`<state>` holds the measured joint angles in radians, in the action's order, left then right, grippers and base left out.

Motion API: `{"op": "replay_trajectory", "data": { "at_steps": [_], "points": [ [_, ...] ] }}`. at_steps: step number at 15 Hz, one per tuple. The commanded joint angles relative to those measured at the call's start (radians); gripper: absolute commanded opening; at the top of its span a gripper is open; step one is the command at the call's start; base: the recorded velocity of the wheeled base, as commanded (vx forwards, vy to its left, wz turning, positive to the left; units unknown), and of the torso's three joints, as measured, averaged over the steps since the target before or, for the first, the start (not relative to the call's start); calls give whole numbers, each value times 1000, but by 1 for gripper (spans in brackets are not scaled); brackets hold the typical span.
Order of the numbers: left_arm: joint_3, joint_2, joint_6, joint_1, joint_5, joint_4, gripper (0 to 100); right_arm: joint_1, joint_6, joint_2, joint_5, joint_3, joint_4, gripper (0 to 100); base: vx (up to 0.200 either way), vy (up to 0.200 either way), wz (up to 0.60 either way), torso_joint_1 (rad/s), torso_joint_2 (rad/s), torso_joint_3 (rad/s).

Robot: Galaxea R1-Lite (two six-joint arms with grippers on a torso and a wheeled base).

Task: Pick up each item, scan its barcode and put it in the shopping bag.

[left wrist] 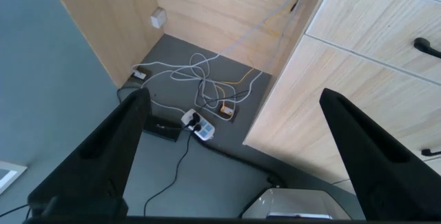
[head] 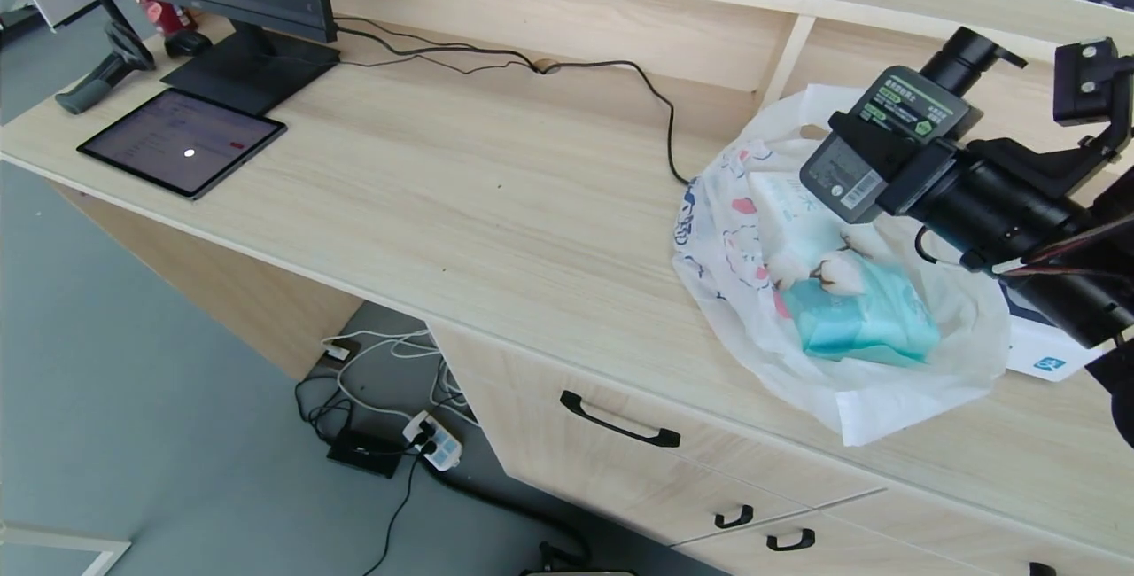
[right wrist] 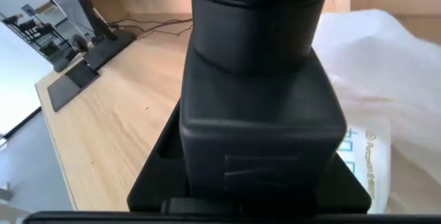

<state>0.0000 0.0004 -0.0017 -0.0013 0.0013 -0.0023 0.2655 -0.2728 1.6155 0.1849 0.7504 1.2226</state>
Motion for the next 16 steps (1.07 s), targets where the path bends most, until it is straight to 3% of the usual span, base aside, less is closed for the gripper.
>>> {"op": "replay_trajectory", "data": {
  "at_steps": [1,4,8,9,16],
  "points": [
    [0,0,2,0,0,-1,100,17,-51,-5,-10,-108,25,0,0,0,0,0,0,0],
    [0,0,2,0,0,-1,100,14,-51,4,-13,-218,37,0,0,0,0,0,0,0],
    [0,0,0,0,0,-1,100,-14,-49,44,-15,-178,37,0,0,0,0,0,0,0],
    [0,0,0,0,0,-1,100,-17,-49,53,-15,-152,37,100,0,0,0,0,0,0],
    [0,0,2,0,0,-1,100,-65,-56,67,-10,-126,38,100,0,0,0,0,0,0]
  ]
}}
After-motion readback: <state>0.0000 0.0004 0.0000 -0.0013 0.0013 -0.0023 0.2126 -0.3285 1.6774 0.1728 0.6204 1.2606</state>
